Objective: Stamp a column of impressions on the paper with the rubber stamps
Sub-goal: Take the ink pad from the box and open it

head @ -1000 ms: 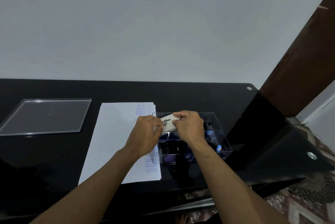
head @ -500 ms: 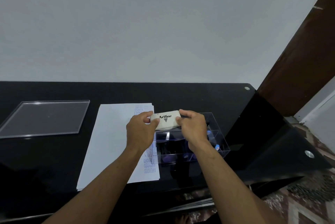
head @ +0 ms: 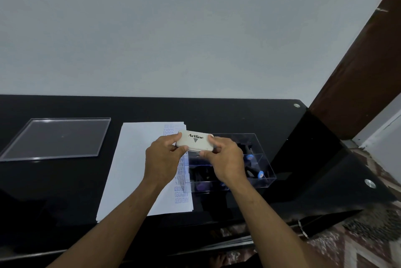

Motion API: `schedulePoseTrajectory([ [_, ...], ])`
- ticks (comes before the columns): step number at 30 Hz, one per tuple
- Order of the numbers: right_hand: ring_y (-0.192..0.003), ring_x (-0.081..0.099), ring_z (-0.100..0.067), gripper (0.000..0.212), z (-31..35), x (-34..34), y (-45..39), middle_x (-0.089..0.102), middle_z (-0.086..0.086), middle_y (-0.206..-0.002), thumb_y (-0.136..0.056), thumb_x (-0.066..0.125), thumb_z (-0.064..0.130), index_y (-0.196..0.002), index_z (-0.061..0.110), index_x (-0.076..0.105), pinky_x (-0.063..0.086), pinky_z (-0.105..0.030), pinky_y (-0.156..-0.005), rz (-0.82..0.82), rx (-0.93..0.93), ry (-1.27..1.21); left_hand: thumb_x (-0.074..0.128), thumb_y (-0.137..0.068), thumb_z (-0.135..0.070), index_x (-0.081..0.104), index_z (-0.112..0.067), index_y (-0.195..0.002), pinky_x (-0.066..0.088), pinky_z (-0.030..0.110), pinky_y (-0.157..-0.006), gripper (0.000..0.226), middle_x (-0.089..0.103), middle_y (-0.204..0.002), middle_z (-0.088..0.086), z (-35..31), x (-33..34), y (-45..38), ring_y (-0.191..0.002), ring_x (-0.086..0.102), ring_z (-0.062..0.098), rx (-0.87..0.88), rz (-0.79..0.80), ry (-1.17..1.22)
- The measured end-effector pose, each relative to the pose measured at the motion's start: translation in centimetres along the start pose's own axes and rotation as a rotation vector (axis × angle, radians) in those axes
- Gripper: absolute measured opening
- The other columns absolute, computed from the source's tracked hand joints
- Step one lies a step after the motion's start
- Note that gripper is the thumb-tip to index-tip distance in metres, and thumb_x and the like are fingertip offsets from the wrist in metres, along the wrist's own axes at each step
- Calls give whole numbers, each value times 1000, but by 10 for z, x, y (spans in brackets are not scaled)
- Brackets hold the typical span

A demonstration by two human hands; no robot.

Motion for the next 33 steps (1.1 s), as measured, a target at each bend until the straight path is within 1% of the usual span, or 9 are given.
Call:
schedulePoseTrajectory([
  [3,-105,61,-9,56,7,11,4,59,5,-128,-79,82,12,-131,13,62,54,-23,-93,4,-20,-1,77,-88,-20,66,-13,-131,48,4,-71,45,65,-134,5,5,-12,4,-93,64,11,0,-21,2],
  [5,-106,61,-9,56,15,22,7,57,5,-129,-79,82,10,-130,12,62,54,-18,-89,27,-35,-17,78,-87,-20,67,-13,-130,46,0,-66,44,65,-134,5,10,-26,8,-94,64,14,-8,-43,18],
  [8,-107,63,-12,57,30,44,13,56,6,-131,-77,83,9,-130,11,62,54,-13,-85,67,-62,0,78,-87,-18,68,-14,-128,50,4,-68,43,66,-131,2,23,-55,15,-94,66,12,-24,-84,42],
  [13,-106,64,-14,58,54,102,30,56,7,-129,-76,84,15,-130,13,63,54,-20,-91,156,-96,12,79,-86,-13,70,-11,-125,51,7,-71,41,68,-123,-1,53,-116,29,-91,68,3,-46,-163,65],
  [18,-99,63,-13,57,78,167,56,56,4,-128,-76,85,20,-129,15,64,52,-20,-93,257,-139,14,81,-84,-12,70,-13,-125,57,31,-93,43,71,-117,-3,90,-180,44,-98,69,4,-95,-223,27],
  [22,-111,60,-13,56,93,217,76,50,4,-140,-76,85,22,-128,14,65,45,-15,-98,319,-189,36,81,-83,-10,72,-13,-123,55,32,-98,41,72,-118,-6,116,-227,57,-100,69,3,-108,-274,-4],
  [24,-123,54,-14,56,100,241,86,48,3,-144,-77,84,22,-128,12,64,40,-15,-104,352,-217,59,81,-83,-10,72,-13,-122,54,28,-98,41,72,-118,-6,128,-247,61,-102,68,2,-118,-287,-21],
  [28,-120,56,-14,55,113,277,100,54,2,-137,-75,85,24,-125,14,67,45,-28,-105,381,-281,87,82,-81,-10,73,-13,-120,42,1,-89,40,71,-117,-7,149,-277,67,-100,63,-5,-114,-302,-119],
  [33,-118,55,-14,55,124,306,108,55,1,-133,-73,86,26,-123,13,68,47,-31,-103,390,-322,115,82,-83,-16,73,-17,-121,30,-5,-89,39,70,-122,-6,165,-302,64,-110,53,2,-93,-290,-302],
])
Point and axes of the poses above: each hand's wrist, its own y-axis away from the middle knuckle, its own x-axis out of the palm, z = x × y, the point moved 9 cm from there along -y, towards the middle knuckle
